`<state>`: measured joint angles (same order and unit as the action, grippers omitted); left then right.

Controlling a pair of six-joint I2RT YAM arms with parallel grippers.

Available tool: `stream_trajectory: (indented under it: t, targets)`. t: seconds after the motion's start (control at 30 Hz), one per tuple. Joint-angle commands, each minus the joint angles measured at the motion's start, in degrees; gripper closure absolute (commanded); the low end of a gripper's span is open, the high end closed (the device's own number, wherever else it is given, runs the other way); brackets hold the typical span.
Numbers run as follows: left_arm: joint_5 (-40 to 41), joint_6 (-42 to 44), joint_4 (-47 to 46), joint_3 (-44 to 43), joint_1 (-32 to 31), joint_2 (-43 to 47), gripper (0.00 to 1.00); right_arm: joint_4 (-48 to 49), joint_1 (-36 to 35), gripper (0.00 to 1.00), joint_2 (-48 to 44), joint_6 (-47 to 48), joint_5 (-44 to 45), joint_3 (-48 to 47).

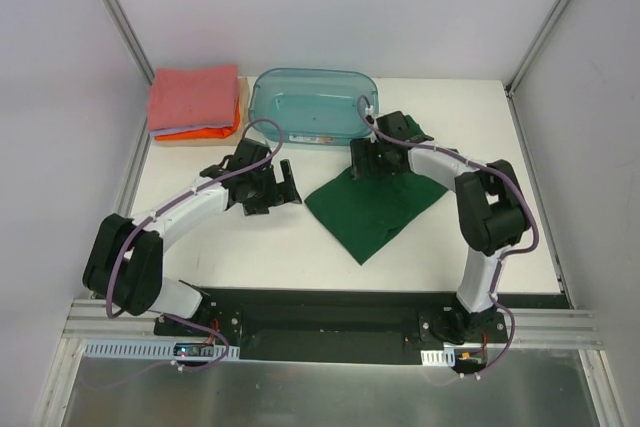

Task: Fold and stack the t-shirts
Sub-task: Fold the folded rectangular tshirt in 1/3 of the way, then grab one side of the 2/3 rectangular tshirt with both arms

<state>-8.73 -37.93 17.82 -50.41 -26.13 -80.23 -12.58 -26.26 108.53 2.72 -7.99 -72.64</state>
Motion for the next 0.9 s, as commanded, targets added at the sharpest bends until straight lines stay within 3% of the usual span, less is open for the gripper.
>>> stream_trajectory:
  t: [0.0,0.2,0.37,0.57,0.7,0.87]
  targets:
    - [-3.74,0.05,-1.82,-1.35,0.73,-2.21,0.01,0.54,0.07,0.04,-5.77,3.42,1.39,-0.49]
    - [-7.35,-0.83,-6.13,-4.60,0.73,-7.65,0.01,3.42,-2.39,0.04,-26.40,3.89,10.46,12.14]
    - [-7.70,-3.63,-9.82,-7.68,0.73,-15.21,0.10,14.22,1.12,0.04,-41.02,-5.62,-5.54,28.76]
    - [-13.06,-4.60,-12.11,-11.20,0.73,-23.65,0.39,11.53,0.60,0.04,-43.49,-8.43,-13.89,34.93]
    - [-14.21,-5.22,-13.69,-9.97,0.64,-25.24,0.54,9.59,0.42,0.04,-44.63,-8.87,-11.26,36.95]
    - [-15.61,-5.22,-13.87,-9.44,0.64,-26.21,0.84,5.82,-3.26,0.04,-47.97,-6.60,-4.26,37.66]
